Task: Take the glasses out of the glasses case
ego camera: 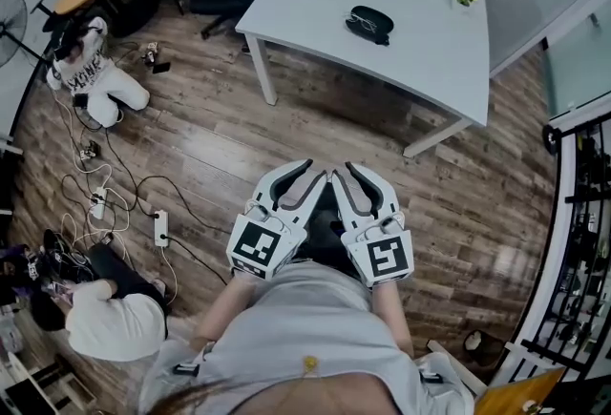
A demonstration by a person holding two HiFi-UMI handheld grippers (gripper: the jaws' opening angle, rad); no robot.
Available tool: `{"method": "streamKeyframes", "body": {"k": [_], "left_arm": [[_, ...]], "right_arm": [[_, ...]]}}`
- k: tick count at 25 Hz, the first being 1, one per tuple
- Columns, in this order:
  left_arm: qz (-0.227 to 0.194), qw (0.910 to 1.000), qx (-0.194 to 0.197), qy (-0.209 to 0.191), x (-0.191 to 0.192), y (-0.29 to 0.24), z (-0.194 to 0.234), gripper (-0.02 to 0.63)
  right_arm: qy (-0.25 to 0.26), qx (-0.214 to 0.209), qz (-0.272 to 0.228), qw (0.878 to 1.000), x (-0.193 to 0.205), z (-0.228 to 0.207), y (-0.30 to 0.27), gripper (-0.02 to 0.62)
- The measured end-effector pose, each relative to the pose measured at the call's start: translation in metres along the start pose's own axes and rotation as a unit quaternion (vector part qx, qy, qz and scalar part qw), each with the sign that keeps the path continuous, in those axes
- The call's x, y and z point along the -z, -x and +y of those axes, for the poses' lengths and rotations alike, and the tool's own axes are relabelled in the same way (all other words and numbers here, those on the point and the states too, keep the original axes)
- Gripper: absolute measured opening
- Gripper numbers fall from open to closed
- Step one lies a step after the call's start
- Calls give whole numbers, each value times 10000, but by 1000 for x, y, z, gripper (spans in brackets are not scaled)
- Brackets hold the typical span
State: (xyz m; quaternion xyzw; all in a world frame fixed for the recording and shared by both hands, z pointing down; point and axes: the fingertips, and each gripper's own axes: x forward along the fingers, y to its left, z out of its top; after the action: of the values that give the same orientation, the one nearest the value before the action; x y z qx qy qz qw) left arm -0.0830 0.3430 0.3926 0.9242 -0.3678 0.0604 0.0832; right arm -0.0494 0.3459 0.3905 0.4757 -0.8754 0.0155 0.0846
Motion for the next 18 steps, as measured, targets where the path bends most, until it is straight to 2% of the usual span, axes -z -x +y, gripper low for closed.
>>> {"method": "streamKeyframes", "body": {"k": [18], "left_arm": [[84,9998,-171,57,-43,-137,95,117]], "right_arm": [[177,-350,8,9992,-27,-117,-123,72]]}}
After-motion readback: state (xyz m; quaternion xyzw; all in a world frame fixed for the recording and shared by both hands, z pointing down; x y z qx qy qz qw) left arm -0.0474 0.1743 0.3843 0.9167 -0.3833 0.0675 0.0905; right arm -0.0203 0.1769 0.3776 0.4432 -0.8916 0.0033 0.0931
